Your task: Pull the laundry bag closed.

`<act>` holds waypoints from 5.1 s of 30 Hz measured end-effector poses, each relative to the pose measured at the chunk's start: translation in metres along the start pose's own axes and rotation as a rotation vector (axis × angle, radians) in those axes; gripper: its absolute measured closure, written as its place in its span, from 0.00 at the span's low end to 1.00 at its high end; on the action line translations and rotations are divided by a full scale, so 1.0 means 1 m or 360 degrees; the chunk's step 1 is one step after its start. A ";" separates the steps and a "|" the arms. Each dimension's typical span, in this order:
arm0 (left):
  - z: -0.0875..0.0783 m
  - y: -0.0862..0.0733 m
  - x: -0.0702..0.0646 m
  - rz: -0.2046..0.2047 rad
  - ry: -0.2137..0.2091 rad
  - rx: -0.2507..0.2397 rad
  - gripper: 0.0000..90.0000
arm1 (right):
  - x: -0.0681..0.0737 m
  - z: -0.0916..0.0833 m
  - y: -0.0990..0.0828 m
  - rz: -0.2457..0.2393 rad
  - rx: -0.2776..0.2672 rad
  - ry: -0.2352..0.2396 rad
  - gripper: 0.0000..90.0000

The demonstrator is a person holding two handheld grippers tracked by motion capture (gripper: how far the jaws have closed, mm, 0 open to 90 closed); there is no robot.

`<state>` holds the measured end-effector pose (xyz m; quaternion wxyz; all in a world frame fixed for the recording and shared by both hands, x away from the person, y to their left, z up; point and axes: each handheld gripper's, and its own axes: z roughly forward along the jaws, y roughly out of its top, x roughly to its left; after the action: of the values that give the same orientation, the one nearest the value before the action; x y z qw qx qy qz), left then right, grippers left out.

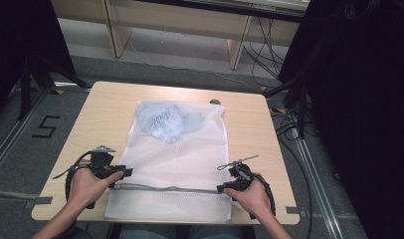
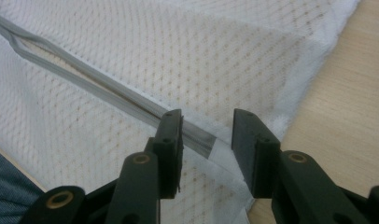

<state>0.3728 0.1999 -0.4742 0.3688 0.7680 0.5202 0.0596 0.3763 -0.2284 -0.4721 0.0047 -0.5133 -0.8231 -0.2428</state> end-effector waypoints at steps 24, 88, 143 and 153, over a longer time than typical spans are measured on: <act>-0.002 -0.011 0.019 -0.0060 0.0148 0.0293 0.98 | 0.066 0.010 0.027 -0.0220 -0.0130 0.0176 0.76; 0.007 -0.010 0.017 -0.0104 0.0228 0.0439 1.00 | 0.198 0.107 0.091 -0.0410 -0.0035 0.0484 0.85; 0.007 -0.009 0.016 -0.0088 0.0225 0.0446 1.00 | 0.227 0.138 0.111 -0.0428 0.0074 0.0528 0.82; 0.007 -0.009 0.017 -0.0083 0.0224 0.0448 1.00 | 0.231 0.140 0.113 -0.0460 0.0082 0.0509 0.91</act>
<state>0.3763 0.2122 -0.4899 0.2215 0.7922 0.5678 0.0302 0.3965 0.0633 -0.4920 0.1136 -0.3446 -0.8828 -0.2982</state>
